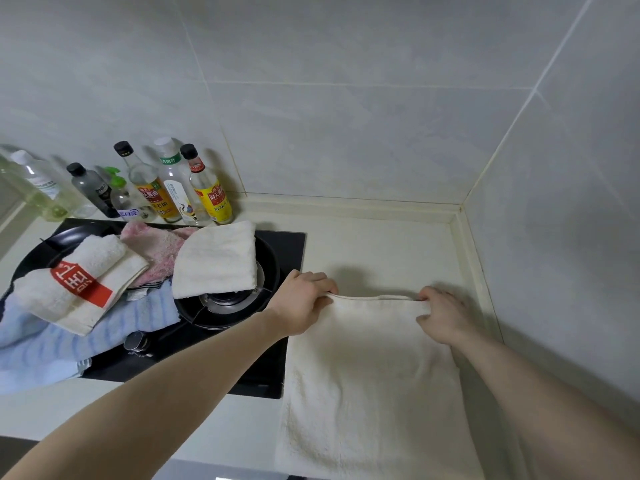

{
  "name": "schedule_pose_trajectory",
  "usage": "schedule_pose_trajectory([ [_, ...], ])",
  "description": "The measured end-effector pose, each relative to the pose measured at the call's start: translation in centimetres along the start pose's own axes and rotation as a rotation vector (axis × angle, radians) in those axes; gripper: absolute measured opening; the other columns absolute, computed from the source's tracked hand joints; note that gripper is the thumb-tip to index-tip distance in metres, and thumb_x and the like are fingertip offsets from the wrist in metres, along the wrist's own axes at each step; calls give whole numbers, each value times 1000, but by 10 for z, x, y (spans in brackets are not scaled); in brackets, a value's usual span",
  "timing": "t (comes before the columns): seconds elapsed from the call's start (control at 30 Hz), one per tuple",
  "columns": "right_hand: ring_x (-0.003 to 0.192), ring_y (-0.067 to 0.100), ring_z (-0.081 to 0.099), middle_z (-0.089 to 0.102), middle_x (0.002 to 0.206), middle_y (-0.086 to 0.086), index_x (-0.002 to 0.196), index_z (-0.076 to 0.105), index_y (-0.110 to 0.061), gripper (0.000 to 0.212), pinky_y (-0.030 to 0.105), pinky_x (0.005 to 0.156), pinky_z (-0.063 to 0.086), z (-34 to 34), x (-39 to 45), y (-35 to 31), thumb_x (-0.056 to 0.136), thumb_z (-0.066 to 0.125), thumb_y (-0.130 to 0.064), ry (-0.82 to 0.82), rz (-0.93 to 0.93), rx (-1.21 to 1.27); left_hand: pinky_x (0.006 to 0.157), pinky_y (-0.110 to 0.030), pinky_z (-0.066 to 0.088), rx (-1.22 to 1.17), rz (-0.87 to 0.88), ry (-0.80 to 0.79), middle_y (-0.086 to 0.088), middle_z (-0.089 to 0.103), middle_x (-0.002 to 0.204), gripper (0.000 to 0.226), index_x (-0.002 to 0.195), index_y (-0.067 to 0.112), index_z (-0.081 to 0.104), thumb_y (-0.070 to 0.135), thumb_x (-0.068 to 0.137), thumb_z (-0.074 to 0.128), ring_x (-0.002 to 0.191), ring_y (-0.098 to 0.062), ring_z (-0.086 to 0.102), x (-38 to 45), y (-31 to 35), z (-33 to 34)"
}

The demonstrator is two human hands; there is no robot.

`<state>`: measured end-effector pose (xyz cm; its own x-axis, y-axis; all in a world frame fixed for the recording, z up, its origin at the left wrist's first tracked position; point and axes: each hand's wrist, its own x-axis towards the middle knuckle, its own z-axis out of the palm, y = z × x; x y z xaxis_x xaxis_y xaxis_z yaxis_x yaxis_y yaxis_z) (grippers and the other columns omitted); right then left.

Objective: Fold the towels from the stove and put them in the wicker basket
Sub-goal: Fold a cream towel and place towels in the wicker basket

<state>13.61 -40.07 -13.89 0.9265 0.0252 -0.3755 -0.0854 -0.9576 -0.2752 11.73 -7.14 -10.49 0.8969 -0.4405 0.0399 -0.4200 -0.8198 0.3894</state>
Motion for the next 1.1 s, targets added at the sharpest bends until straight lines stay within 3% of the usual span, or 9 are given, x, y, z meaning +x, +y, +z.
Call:
schedule_pose_trajectory([
  [0.13,120,21,62,70,120,-7,123,59,-36,41,30,96,47,-14,-12,-12,84,67,-27,-6,-96,-36,80,-32,35,7,86,44,14,63,103,18,105,31,64,17,95,57,92,-12,57,-8,13,-15],
  [0.2,112,23,64,64,105,-6,96,64,-35,13,29,86,44,-22,-16,-17,84,66,-32,0,-127,-141,80,-33,37,10,108,58,14,63,104,18,106,30,64,17,95,56,93,-13,57,-11,18,-23],
  [0.27,107,23,63,53,97,-6,79,60,-31,8,29,81,42,-29,-21,-18,82,67,-35,12,-125,-184,81,-34,38,22,125,60,14,63,104,18,106,32,64,19,96,56,93,-12,58,-15,21,-29],
  [0.37,113,21,57,57,111,-7,99,70,-31,21,29,90,41,-42,-29,-16,80,69,-40,82,-150,-233,80,-34,37,60,109,64,13,63,103,16,104,32,66,21,97,57,93,-14,59,-20,24,-37],
  [0.5,111,18,54,63,103,-13,93,67,-31,23,34,92,36,-57,-51,-13,79,73,-48,247,-219,-300,77,-32,28,124,33,79,9,63,103,12,107,25,63,26,102,52,93,-19,58,-30,28,-43],
  [0.67,88,20,65,60,86,-9,81,57,-30,22,32,72,42,-55,-90,-10,79,78,-25,295,-242,-160,77,-35,37,178,-37,101,3,60,101,13,105,21,57,32,105,49,92,-23,56,-53,33,-44],
  [0.73,82,20,65,57,82,-9,80,60,-27,24,30,64,43,-47,-106,-7,75,78,-12,316,-233,-97,73,-34,41,204,-45,77,3,58,103,7,107,21,56,19,101,54,93,-23,54,-65,38,-43],
  [0.83,79,16,62,52,80,-12,77,60,-27,30,28,60,44,-29,-133,-2,70,68,1,321,-221,-72,68,-32,44,229,-38,62,3,57,100,36,105,21,59,-5,80,59,87,-21,51,-88,49,-37],
  [1.1,76,5,52,51,93,-18,77,55,-36,41,24,56,39,33,-202,23,71,66,3,165,-136,23,64,-26,43,130,-100,33,10,59,88,38,86,26,65,-2,62,71,76,-17,54,-174,82,-1],
])
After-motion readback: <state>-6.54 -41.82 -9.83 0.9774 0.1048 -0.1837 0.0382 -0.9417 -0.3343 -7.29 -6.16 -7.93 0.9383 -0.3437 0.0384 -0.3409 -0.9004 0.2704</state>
